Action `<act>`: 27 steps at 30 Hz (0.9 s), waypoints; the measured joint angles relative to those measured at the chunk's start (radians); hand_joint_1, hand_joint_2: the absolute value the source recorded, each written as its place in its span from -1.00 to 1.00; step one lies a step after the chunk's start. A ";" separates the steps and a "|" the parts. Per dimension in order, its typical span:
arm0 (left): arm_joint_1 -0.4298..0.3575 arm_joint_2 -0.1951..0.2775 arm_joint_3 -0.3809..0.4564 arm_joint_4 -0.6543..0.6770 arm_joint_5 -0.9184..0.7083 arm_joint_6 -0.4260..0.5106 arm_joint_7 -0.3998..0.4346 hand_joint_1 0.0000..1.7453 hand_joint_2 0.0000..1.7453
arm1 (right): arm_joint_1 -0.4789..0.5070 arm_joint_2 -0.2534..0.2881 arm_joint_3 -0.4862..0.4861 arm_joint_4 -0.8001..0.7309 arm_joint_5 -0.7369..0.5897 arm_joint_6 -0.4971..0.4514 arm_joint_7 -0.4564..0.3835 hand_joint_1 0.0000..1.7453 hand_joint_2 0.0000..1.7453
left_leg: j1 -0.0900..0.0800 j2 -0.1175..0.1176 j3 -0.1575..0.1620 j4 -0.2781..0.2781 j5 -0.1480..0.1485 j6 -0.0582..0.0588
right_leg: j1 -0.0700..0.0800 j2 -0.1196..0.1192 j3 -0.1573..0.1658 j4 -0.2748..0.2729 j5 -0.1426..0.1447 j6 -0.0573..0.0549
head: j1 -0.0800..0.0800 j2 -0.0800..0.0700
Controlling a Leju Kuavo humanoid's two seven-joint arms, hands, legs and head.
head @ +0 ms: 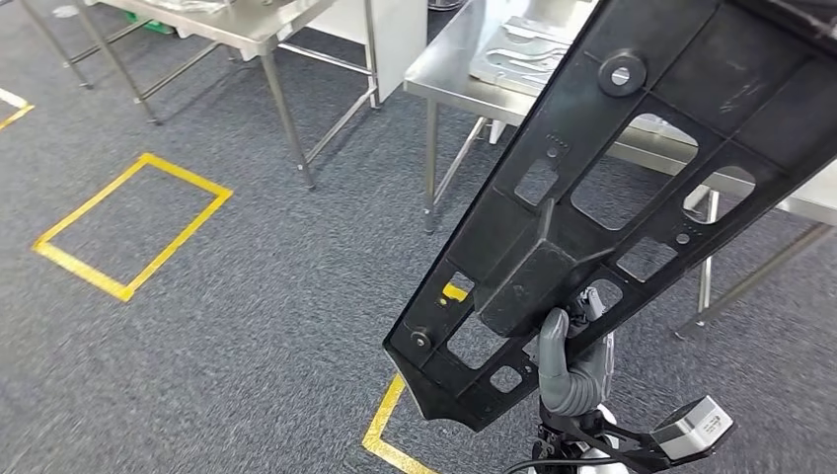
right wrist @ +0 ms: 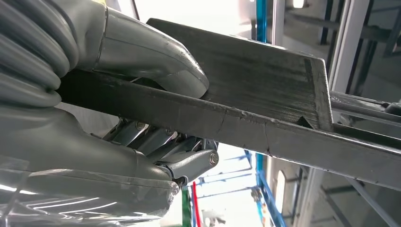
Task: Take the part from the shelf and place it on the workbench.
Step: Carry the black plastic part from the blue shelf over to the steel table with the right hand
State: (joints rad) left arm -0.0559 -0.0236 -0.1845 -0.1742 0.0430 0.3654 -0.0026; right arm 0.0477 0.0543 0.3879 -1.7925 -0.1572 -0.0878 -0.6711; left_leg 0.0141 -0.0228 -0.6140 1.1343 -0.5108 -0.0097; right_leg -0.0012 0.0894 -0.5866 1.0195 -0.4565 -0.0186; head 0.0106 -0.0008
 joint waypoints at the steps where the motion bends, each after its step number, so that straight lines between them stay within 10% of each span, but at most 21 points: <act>1: -0.001 0.000 0.000 0.000 0.000 0.000 0.000 -1.00 1.00 | 0.000 -0.002 0.000 -0.001 0.001 0.001 0.000 1.00 1.00 | -0.001 -0.016 0.024 -0.056 0.021 0.003 | 0.000 0.012 -0.002 0.004 -0.002 0.004 | 0.000 0.000; 5: -0.009 -0.002 0.000 0.000 -0.005 -0.001 0.001 -1.00 1.00 | 0.011 -0.006 0.000 -0.020 0.009 0.006 -0.002 1.00 1.00 | -0.004 -0.016 0.047 -0.108 0.033 0.020 | -0.005 0.042 -0.010 0.007 -0.002 0.027 | 0.000 0.000; 12: 0.001 -0.007 0.001 0.000 -0.004 -0.006 -0.032 -1.00 1.00 | 0.060 -0.010 0.000 -0.055 0.038 0.037 -0.009 1.00 1.00 | -0.004 0.066 0.056 -0.123 0.032 0.043 | -0.009 -0.083 -0.146 0.278 -0.128 0.055 | 0.010 0.000; 16: 0.001 -0.007 0.001 0.000 -0.003 -0.006 -0.040 -1.00 1.00 | 0.082 -0.010 -0.004 -0.063 0.055 0.074 -0.021 1.00 1.00 | -0.006 0.111 0.071 -0.123 0.021 0.033 | -0.003 -0.137 -0.037 0.071 -0.018 0.041 | 0.009 0.000; 18: 0.001 -0.006 0.001 0.000 -0.002 -0.006 -0.042 -1.00 1.00 | 0.087 -0.006 -0.009 -0.069 0.063 0.088 -0.021 1.00 1.00 | -0.009 0.130 0.078 -0.124 0.014 0.023 | 0.008 -0.165 -0.001 -0.001 -0.001 0.029 | 0.009 0.000; 20: 0.000 -0.006 0.001 0.000 -0.002 -0.006 -0.043 -1.00 1.00 | 0.094 -0.001 -0.014 -0.073 0.068 0.096 -0.022 1.00 1.00 | -0.011 0.152 0.087 -0.128 0.010 0.013 | 0.011 -0.144 -0.003 -0.007 -0.002 0.021 | 0.009 0.000; 23: -0.002 -0.005 0.002 -0.001 -0.003 -0.007 -0.044 -1.00 1.00 | 0.103 0.009 -0.022 -0.080 0.072 0.104 -0.024 1.00 1.00 | -0.008 0.102 0.074 -0.075 -0.033 0.000 | -0.002 -0.106 0.008 -0.024 0.007 0.007 | 0.007 0.000; 27: 0.003 -0.005 0.002 -0.001 -0.002 -0.009 -0.045 -1.00 1.00 | 0.107 0.022 -0.028 -0.083 0.075 0.110 -0.027 1.00 1.00 | -0.003 0.031 -0.043 0.159 -0.128 -0.008 | -0.006 -0.055 0.012 -0.024 0.007 0.000 | 0.002 0.000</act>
State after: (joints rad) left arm -0.0527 -0.0282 -0.1829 -0.1754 0.0405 0.3561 -0.0480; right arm 0.1547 0.0760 0.3595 -1.8753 -0.0820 0.0223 -0.6976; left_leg 0.0112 0.0080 -0.6570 1.2936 -0.6392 -0.0176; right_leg -0.0067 0.0345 -0.5750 0.9954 -0.4493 -0.0183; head 0.0122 -0.0009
